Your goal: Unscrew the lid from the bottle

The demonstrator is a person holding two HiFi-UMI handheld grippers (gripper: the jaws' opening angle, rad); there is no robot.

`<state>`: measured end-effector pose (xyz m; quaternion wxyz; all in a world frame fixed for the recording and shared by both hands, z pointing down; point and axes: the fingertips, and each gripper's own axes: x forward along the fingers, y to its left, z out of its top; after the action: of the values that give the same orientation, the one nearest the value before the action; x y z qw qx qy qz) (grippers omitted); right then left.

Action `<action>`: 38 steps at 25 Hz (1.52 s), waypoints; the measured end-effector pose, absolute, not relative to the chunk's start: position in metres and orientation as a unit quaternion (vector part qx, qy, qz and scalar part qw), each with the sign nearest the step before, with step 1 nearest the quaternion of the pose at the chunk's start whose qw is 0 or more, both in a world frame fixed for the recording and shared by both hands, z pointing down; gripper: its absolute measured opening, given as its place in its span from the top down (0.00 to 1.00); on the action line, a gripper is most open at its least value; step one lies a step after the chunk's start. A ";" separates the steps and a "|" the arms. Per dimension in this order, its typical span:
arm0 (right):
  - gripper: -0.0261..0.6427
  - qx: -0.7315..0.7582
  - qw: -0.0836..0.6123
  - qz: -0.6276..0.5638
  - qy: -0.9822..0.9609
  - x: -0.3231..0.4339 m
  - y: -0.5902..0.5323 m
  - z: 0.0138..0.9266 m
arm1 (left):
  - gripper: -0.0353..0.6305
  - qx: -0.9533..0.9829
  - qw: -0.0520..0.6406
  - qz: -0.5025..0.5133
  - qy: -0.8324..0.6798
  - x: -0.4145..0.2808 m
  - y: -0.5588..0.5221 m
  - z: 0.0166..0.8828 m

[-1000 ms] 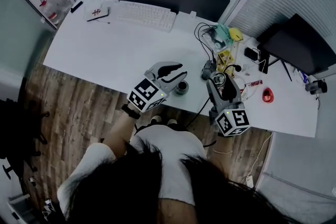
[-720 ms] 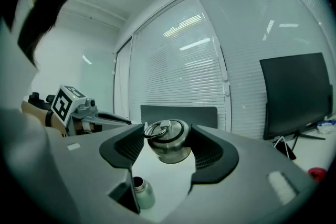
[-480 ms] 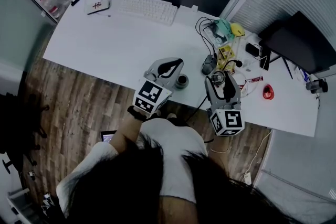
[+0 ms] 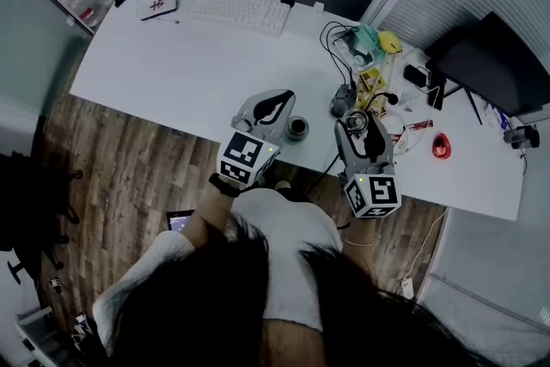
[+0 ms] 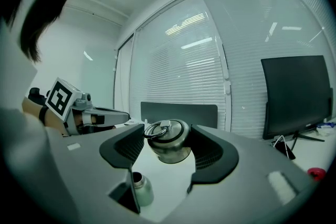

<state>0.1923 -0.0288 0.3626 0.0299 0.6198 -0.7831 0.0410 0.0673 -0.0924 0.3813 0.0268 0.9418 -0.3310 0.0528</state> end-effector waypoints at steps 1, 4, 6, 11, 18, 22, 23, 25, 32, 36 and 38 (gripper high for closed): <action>0.56 0.620 0.029 0.042 -0.783 0.193 -0.029 0.363 | 0.86 0.941 0.028 0.052 -0.332 0.066 -0.093 0.383; 0.56 0.620 0.027 0.045 -0.783 0.194 -0.032 0.364 | 0.86 0.941 0.031 0.053 -0.333 0.066 -0.095 0.386; 0.56 0.620 0.028 0.047 -0.783 0.194 -0.033 0.365 | 0.86 0.941 0.032 0.052 -0.334 0.066 -0.096 0.387; 0.56 0.619 0.030 0.051 -0.784 0.193 -0.036 0.367 | 0.86 0.940 0.034 0.052 -0.334 0.063 -0.100 0.388; 0.56 0.615 0.034 0.056 -0.786 0.190 -0.041 0.370 | 0.86 0.941 0.041 0.052 -0.332 0.061 -0.101 0.385; 0.56 0.611 0.036 0.058 -0.789 0.187 -0.042 0.373 | 0.86 0.942 0.038 0.054 -0.330 0.061 -0.102 0.386; 0.56 0.610 0.036 0.059 -0.789 0.186 -0.043 0.374 | 0.86 0.942 0.038 0.054 -0.330 0.061 -0.103 0.387; 0.56 0.611 0.036 0.062 -0.789 0.186 -0.043 0.375 | 0.86 0.942 0.039 0.054 -0.330 0.061 -0.103 0.387; 0.56 0.608 0.039 0.066 -0.790 0.183 -0.042 0.377 | 0.86 0.942 0.039 0.054 -0.330 0.059 -0.102 0.388; 0.56 0.609 0.038 0.068 -0.790 0.182 -0.041 0.379 | 0.86 0.941 0.038 0.054 -0.331 0.058 -0.101 0.387; 0.56 0.609 0.037 0.069 -0.789 0.182 -0.041 0.379 | 0.86 0.941 0.038 0.053 -0.331 0.057 -0.100 0.387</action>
<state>0.1822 -0.0407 0.3787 0.0370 0.6091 -0.7892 0.0692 0.0567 -0.1004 0.3872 0.0380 0.9414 -0.3309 0.0532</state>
